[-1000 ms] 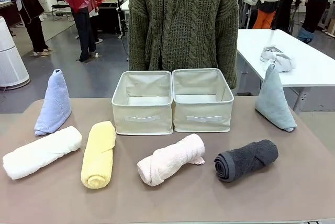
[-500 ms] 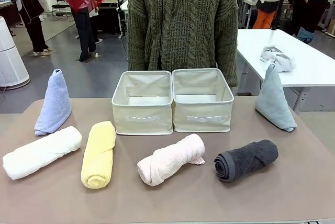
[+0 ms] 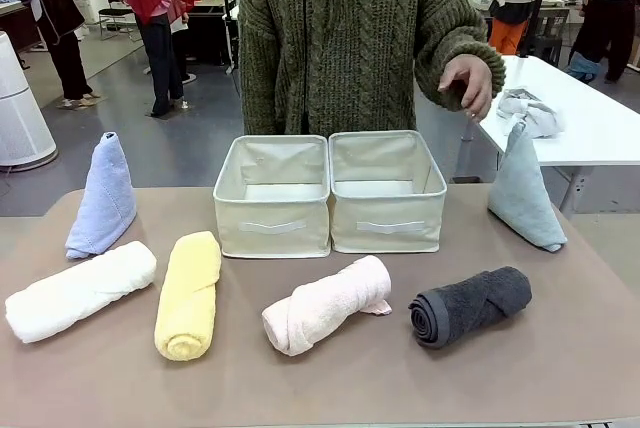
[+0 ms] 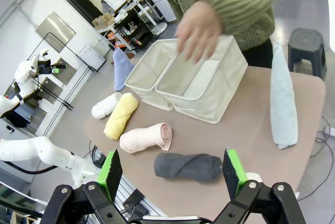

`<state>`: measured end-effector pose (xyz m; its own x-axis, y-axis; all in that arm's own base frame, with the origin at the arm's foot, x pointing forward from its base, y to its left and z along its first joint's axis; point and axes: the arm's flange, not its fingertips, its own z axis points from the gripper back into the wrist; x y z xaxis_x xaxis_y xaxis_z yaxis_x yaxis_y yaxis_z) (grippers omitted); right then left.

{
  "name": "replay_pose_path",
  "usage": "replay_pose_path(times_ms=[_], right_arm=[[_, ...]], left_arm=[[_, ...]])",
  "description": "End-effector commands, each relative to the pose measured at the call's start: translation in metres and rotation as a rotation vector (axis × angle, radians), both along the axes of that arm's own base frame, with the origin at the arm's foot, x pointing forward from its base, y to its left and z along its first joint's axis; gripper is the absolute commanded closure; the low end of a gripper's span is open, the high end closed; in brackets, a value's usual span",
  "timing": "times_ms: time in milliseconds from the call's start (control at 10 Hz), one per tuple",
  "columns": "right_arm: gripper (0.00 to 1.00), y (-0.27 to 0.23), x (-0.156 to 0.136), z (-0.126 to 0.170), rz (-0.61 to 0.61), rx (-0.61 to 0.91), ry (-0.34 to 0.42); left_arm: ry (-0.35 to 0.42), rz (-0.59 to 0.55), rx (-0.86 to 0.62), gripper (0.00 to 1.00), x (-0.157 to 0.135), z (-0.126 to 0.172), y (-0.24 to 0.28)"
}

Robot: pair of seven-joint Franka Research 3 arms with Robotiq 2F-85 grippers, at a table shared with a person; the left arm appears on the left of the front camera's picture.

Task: Sort the towels based on their folding style.
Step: Pick up one triangle-folded towel and place it in the left Fabric basket.

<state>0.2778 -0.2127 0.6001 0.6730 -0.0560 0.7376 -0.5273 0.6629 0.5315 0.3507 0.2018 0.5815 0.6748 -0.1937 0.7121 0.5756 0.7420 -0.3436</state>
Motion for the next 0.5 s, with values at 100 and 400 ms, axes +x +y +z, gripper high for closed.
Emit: replay_pose_path(times_ms=[100, 400], right_arm=[[0.00, -0.0004, 0.0014, 0.0002, -0.005, -0.003, -0.005], [0.00, -0.0004, 0.0014, 0.0002, -0.005, -0.003, -0.005]], left_arm=[[-0.014, 0.007, -0.008, 0.00, 0.0005, -0.0004, 0.0018], [-0.014, 0.007, -0.008, 0.00, 0.0005, -0.0004, 0.0018]])
